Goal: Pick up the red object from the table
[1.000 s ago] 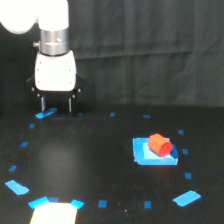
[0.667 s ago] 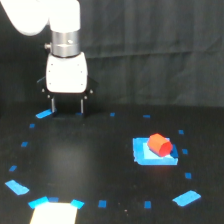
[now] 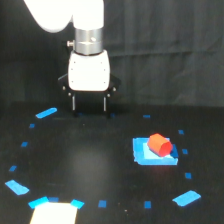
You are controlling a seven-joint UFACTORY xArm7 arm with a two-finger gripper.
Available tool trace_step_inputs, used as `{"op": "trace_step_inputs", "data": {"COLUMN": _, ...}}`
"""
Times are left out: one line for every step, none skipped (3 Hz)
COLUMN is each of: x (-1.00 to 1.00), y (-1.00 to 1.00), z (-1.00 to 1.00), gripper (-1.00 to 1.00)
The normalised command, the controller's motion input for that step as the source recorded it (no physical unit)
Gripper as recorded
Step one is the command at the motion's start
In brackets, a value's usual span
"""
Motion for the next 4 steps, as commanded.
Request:
{"op": "trace_step_inputs", "data": {"x": 1.00, "y": 0.83, "z": -1.00, "gripper": 1.00}}
{"op": "trace_step_inputs", "data": {"x": -0.87, "y": -0.56, "z": -0.49, "gripper": -0.16}}
{"op": "trace_step_inputs", "data": {"x": -1.00, "y": -0.59, "z": -0.08, "gripper": -0.10}}
{"op": "trace_step_inputs", "data": {"x": -0.71, "y": -0.39, "z": -0.70, "gripper": 0.15}}
